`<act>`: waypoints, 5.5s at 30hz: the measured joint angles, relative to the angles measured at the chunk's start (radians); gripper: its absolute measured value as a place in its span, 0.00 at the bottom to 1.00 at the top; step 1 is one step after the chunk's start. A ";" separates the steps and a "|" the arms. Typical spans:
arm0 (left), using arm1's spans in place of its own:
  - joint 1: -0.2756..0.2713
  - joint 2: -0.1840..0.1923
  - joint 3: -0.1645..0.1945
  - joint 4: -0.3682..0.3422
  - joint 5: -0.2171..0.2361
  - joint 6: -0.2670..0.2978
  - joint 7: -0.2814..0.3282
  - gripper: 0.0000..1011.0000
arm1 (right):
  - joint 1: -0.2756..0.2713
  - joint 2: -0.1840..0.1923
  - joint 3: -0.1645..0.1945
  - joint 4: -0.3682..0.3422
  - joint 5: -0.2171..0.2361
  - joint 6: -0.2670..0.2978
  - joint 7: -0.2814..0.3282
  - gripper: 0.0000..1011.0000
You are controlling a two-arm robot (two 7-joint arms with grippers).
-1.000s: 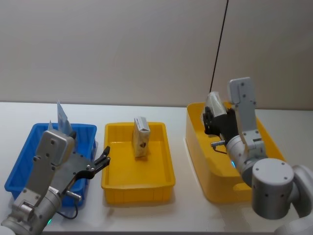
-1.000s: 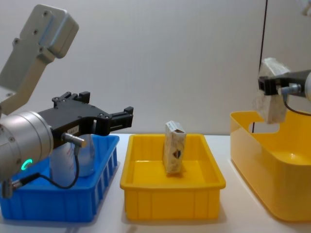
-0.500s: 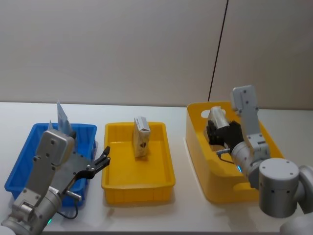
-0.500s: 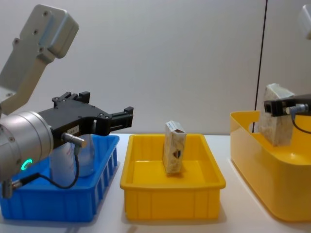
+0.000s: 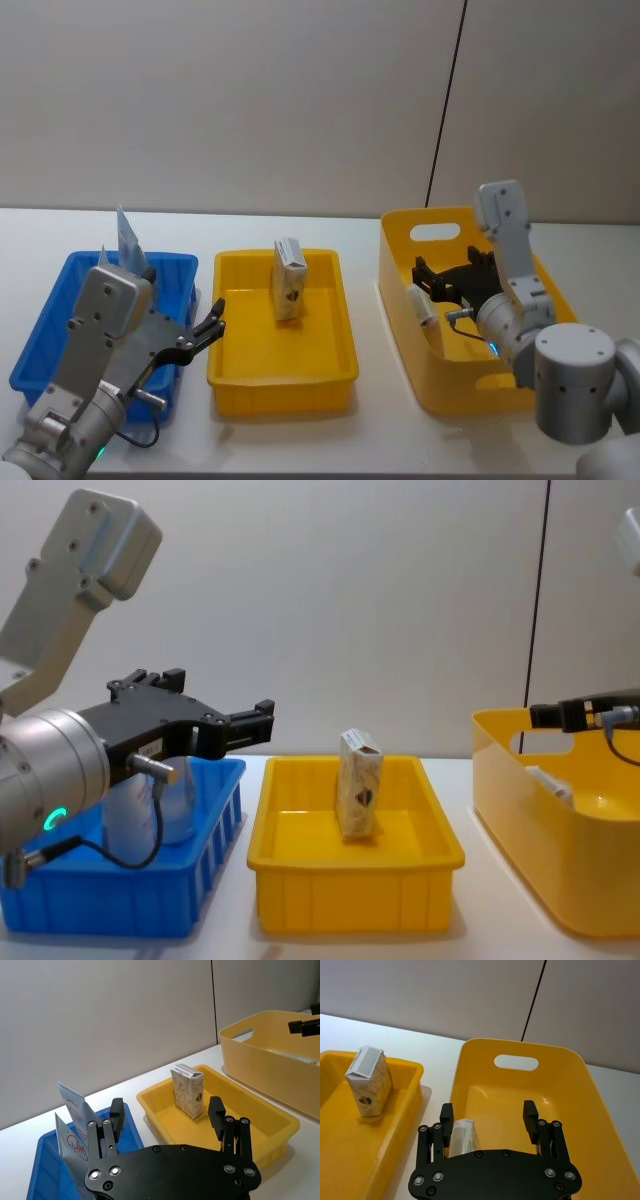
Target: Bimanual collaborative sorting of washing and personal care products
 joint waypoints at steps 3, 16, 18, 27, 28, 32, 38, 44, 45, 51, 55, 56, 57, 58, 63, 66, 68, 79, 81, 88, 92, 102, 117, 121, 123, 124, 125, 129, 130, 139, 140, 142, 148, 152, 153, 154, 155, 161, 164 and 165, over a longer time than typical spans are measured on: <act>0.000 0.000 0.000 0.000 0.000 0.000 0.000 0.99 | -0.002 0.000 0.002 -0.002 0.000 -0.001 0.008 0.89; 0.001 0.000 -0.001 0.000 0.000 0.000 0.000 0.99 | -0.029 0.006 0.000 -0.052 0.016 -0.048 0.066 0.99; 0.002 0.000 -0.003 -0.001 0.002 0.001 0.001 0.99 | -0.033 0.006 0.000 -0.059 0.018 -0.054 0.074 0.99; 0.010 0.004 -0.026 -0.011 0.011 0.016 0.020 0.99 | -0.042 0.007 -0.001 -0.075 0.023 -0.069 0.091 0.99; 0.011 0.004 -0.029 -0.011 0.011 0.018 0.022 0.99 | -0.043 0.007 -0.001 -0.077 0.023 -0.071 0.093 0.99; 0.015 0.003 -0.042 -0.012 0.007 0.027 0.027 0.99 | -0.045 0.007 -0.001 -0.081 0.024 -0.074 0.097 0.99; 0.019 -0.004 -0.068 -0.008 -0.010 0.046 0.036 0.99 | -0.048 0.008 -0.001 -0.086 0.025 -0.078 0.102 0.99; 0.020 -0.017 -0.095 0.011 -0.032 0.064 0.044 0.99 | -0.049 0.007 -0.002 -0.089 0.026 -0.080 0.104 0.99; 0.020 -0.019 -0.099 0.014 -0.034 0.065 0.045 0.99 | -0.049 0.007 -0.002 -0.089 0.026 -0.081 0.105 0.99; 0.015 -0.034 -0.125 0.046 -0.052 0.073 0.053 0.99 | -0.050 0.007 -0.001 -0.090 0.027 -0.082 0.106 0.99; 0.010 -0.042 -0.139 0.067 -0.060 0.075 0.057 0.99 | -0.050 0.007 -0.001 -0.091 0.027 -0.082 0.107 0.99; 0.007 -0.046 -0.144 0.078 -0.063 0.076 0.059 0.99 | -0.050 0.007 -0.001 -0.091 0.027 -0.082 0.107 0.99; 0.005 -0.047 -0.147 0.083 -0.064 0.076 0.059 0.99 | -0.050 0.007 -0.001 -0.091 0.027 -0.083 0.107 0.99; 0.000 -0.052 -0.151 0.095 -0.067 0.077 0.060 0.99 | -0.050 0.007 -0.001 -0.091 0.027 -0.083 0.107 0.99; -0.015 -0.062 -0.162 0.130 -0.074 0.078 0.059 0.99 | -0.051 0.007 -0.001 -0.092 0.027 -0.083 0.108 0.99; -0.028 -0.069 -0.166 0.156 -0.078 0.078 0.052 0.99 | -0.051 0.007 -0.001 -0.092 0.027 -0.083 0.108 0.99; -0.039 -0.074 -0.168 0.176 -0.082 0.078 0.045 0.99 | -0.051 0.007 -0.001 -0.092 0.027 -0.084 0.108 0.99; -0.098 -0.101 -0.170 0.282 -0.096 0.072 -0.002 0.99 | -0.051 0.007 -0.001 -0.092 0.027 -0.084 0.108 0.99; -0.110 -0.107 -0.170 0.302 -0.098 0.070 -0.010 0.99 | -0.051 0.007 -0.001 -0.092 0.027 -0.084 0.108 0.99; -0.143 -0.124 -0.169 0.364 -0.098 0.069 -0.026 0.99 | -0.051 0.007 -0.001 -0.092 0.027 -0.084 0.108 0.99; -0.158 -0.131 -0.169 0.391 -0.097 0.069 -0.031 0.99 | -0.051 0.007 -0.001 -0.092 0.027 -0.084 0.108 0.99; -0.194 -0.148 -0.169 0.452 -0.087 0.066 -0.044 0.93 | -0.051 0.007 -0.001 -0.092 0.027 -0.084 0.108 0.99; -0.240 -0.162 -0.167 0.525 -0.073 0.042 -0.082 0.48 | -0.051 0.007 -0.001 -0.092 0.027 -0.084 0.108 0.99; -0.245 -0.161 -0.167 0.533 -0.071 0.034 -0.098 0.36 | -0.051 0.008 -0.001 -0.092 0.027 -0.084 0.108 0.99; -0.246 -0.160 -0.167 0.534 -0.070 0.032 -0.104 0.33 | -0.051 0.007 -0.001 -0.092 0.027 -0.084 0.108 0.99; -0.246 -0.158 -0.167 0.534 -0.070 0.030 -0.109 0.33 | -0.051 0.008 -0.001 -0.092 0.027 -0.084 0.108 0.99; -0.246 -0.158 -0.167 0.533 -0.069 0.029 -0.111 0.31 | -0.051 0.008 -0.001 -0.092 0.027 -0.084 0.108 0.99; -0.242 -0.152 -0.170 0.516 -0.066 0.029 -0.120 0.29 | -0.051 0.007 -0.001 -0.092 0.027 -0.084 0.108 0.99; -0.238 -0.148 -0.171 0.505 -0.065 0.029 -0.122 0.28 | -0.051 0.008 -0.001 -0.092 0.027 -0.084 0.108 0.99; -0.197 -0.125 -0.190 0.396 -0.058 0.040 -0.123 0.23 | -0.051 0.007 -0.001 -0.092 0.027 -0.084 0.108 0.99; -0.193 -0.122 -0.192 0.385 -0.058 0.042 -0.122 0.23 | -0.051 0.007 -0.001 -0.092 0.027 -0.084 0.108 0.99; -0.176 -0.114 -0.199 0.345 -0.057 0.049 -0.121 0.22 | -0.051 0.007 -0.001 -0.092 0.027 -0.084 0.108 0.99; -0.144 -0.101 -0.213 0.262 -0.058 0.064 -0.119 0.22 | -0.051 0.007 -0.001 -0.092 0.027 -0.084 0.108 0.99; -0.122 -0.092 -0.222 0.196 -0.059 0.074 -0.121 0.22 | -0.051 0.007 -0.001 -0.092 0.027 -0.084 0.108 0.99; -0.122 -0.092 -0.222 0.196 -0.059 0.074 -0.121 0.22 | -0.051 0.007 -0.001 -0.092 0.027 -0.084 0.108 0.99; -0.118 -0.090 -0.224 0.179 -0.061 0.077 -0.125 0.22 | -0.051 0.008 -0.001 -0.092 0.027 -0.084 0.108 0.99; -0.115 -0.089 -0.224 0.170 -0.062 0.078 -0.127 0.22 | -0.051 0.007 -0.001 -0.092 0.027 -0.083 0.108 0.99; -0.111 -0.086 -0.220 0.117 -0.070 0.087 -0.157 0.22 | -0.051 0.007 -0.001 -0.092 0.027 -0.084 0.108 0.99; -0.115 -0.087 -0.211 0.098 -0.074 0.090 -0.179 0.22 | -0.051 0.008 -0.001 -0.092 0.027 -0.084 0.108 0.99; -0.119 -0.088 -0.206 0.092 -0.076 0.091 -0.189 0.22 | -0.051 0.007 -0.001 -0.092 0.027 -0.084 0.108 0.99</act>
